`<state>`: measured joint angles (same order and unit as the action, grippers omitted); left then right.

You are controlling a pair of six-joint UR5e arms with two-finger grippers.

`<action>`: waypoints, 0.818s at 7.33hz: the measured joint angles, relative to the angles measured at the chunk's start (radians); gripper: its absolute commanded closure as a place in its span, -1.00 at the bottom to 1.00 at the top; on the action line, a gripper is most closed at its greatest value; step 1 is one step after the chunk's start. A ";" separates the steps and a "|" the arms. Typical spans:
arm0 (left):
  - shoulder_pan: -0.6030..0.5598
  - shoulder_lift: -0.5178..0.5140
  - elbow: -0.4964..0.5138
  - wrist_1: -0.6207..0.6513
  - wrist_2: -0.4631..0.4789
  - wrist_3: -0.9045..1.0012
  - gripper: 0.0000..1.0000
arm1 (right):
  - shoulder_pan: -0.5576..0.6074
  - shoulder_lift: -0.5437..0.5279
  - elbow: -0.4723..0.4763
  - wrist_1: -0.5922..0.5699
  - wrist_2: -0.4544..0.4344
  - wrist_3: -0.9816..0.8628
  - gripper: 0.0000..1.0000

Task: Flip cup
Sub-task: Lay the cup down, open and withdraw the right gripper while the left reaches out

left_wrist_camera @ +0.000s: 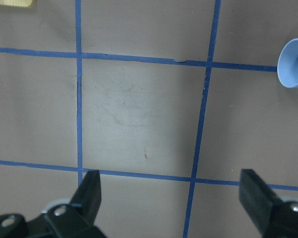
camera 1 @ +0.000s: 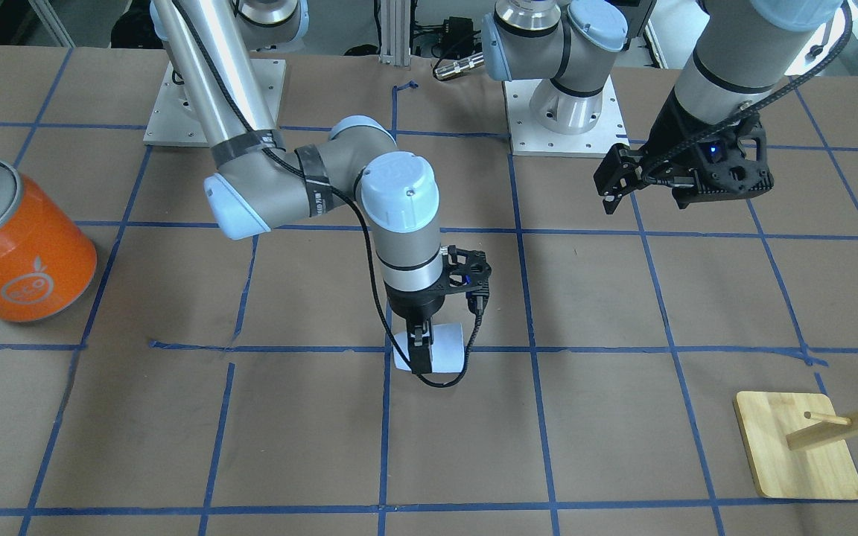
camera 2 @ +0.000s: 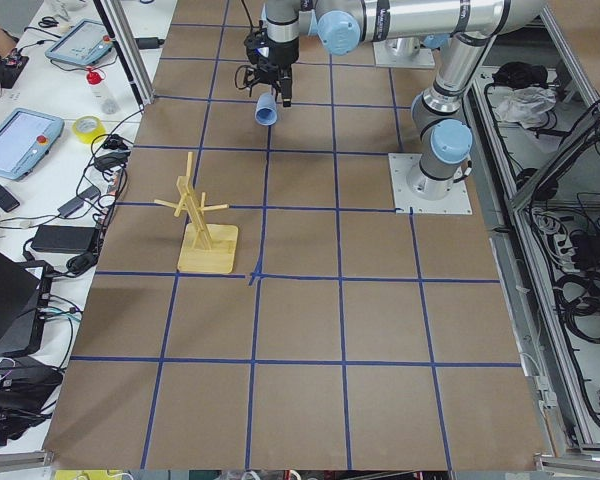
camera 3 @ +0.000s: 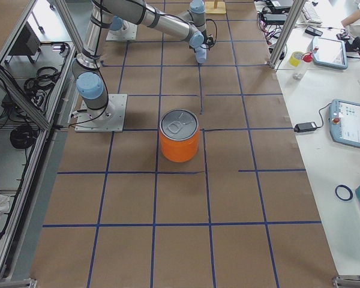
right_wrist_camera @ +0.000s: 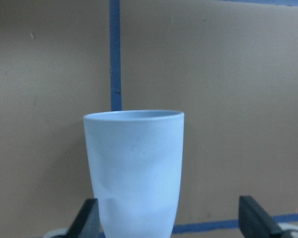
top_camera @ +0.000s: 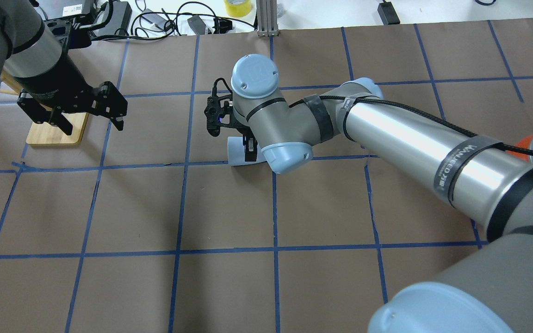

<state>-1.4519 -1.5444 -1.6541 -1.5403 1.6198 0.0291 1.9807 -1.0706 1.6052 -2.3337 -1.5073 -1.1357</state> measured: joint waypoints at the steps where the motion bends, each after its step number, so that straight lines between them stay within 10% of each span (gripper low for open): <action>1: 0.000 -0.008 0.000 0.003 -0.002 0.000 -1.00 | -0.051 -0.064 0.001 0.085 0.042 0.002 -1.00; 6: -0.050 -0.200 -0.047 0.318 -0.318 -0.054 -1.00 | -0.306 -0.372 0.005 0.479 0.122 0.033 -1.00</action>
<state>-1.5024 -1.7444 -1.7008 -1.2223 1.3022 -0.0251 1.6744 -1.4431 1.6104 -1.8550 -1.3852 -1.1025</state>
